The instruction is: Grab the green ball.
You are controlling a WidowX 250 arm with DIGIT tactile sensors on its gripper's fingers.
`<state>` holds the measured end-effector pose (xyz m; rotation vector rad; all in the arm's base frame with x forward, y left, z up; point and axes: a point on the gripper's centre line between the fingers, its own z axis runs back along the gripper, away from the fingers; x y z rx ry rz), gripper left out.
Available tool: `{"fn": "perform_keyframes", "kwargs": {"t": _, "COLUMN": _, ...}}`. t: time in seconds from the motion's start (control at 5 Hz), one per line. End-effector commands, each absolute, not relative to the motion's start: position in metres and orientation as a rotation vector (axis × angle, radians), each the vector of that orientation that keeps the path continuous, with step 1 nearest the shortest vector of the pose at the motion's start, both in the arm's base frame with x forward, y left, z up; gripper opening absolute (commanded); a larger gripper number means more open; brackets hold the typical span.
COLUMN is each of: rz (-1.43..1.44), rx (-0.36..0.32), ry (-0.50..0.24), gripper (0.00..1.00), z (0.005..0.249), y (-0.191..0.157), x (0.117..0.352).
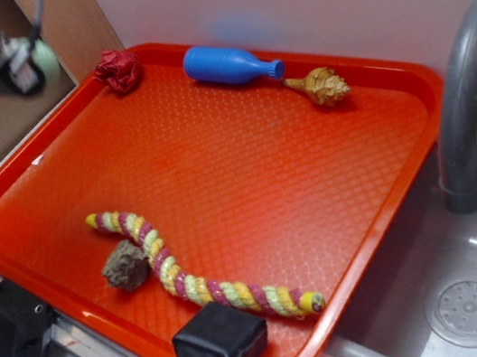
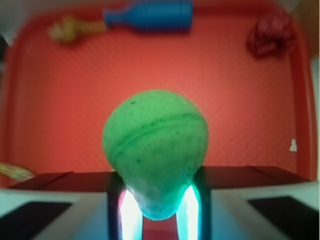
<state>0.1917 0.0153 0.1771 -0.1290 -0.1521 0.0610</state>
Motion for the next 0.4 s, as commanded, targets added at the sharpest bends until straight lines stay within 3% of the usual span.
{"fn": "perform_keyframes", "kwargs": {"t": 0.0, "rz": 0.116, "rx": -0.175, "ry": -0.261, "gripper": 0.0, "z": 0.2796, "y": 0.0056, "x": 0.1991}}
{"fn": "perform_keyframes", "kwargs": {"t": 0.2, "rz": 0.123, "rx": -0.136, "ry": -0.261, "gripper": 0.0, "z": 0.2746, "y": 0.008, "x": 0.1998}}
